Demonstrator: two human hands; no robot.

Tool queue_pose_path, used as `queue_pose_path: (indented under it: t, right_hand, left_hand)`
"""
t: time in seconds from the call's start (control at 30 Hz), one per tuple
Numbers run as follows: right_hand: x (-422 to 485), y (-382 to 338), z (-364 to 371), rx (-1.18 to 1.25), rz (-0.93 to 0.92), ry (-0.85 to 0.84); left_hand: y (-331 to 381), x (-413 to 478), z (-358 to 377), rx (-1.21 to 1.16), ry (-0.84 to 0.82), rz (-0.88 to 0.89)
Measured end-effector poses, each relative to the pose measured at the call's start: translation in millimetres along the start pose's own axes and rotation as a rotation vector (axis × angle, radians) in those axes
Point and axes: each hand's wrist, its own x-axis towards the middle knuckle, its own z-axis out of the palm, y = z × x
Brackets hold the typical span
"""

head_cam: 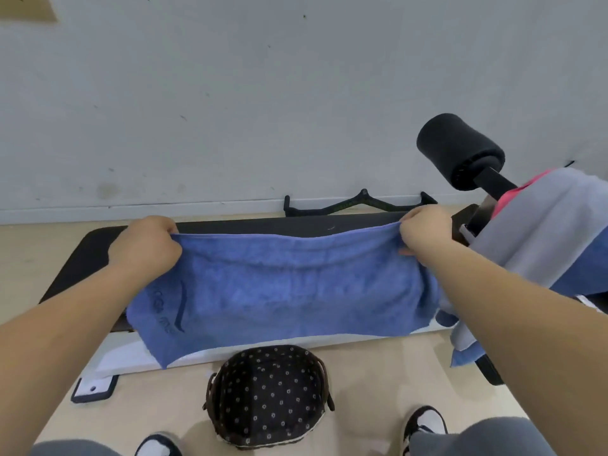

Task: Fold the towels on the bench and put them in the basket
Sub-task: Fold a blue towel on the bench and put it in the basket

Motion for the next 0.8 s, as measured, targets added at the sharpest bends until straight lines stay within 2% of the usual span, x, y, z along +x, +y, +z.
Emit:
queue_pose_path:
  t: [0.1, 0.27, 0.37, 0.5, 0.63, 0.73, 0.8]
  right_hand:
    - [32.3, -9.1, 34.1, 0.032, 0.010, 0.068]
    - [72.1, -0.7, 79.0, -0.201, -0.025, 0.044]
    - [94.6, 6.4, 102.0, -0.281, -0.022, 0.050]
    - [122.7, 12.2, 117.2, -0.368, -0.115, 0.086]
    - [132.2, 22.7, 121.2, -0.383, -0.235, 0.101]
    - [114.2, 18.7, 125.5, -0.535, -0.352, 0.162]
    - [86.9, 2.8, 128.4, -0.500, -0.422, 0.041]
  left_hand:
    - [-8.1, 32.8, 16.7, -0.005, -0.015, -0.047]
    - [-11.5, 83.7, 40.2, 0.046, -0.039, -0.104]
    - [-15.2, 113.1, 55.2, 0.061, -0.036, -0.062]
    - [-23.1, 144.5, 72.0, 0.091, -0.026, 0.002]
    - [-29.7, 141.8, 75.8, 0.191, 0.066, -0.029]
    - [-13.0, 116.5, 71.2, 0.205, 0.138, 0.076]
    - [1.8, 93.9, 72.2, 0.107, 0.056, 0.195]
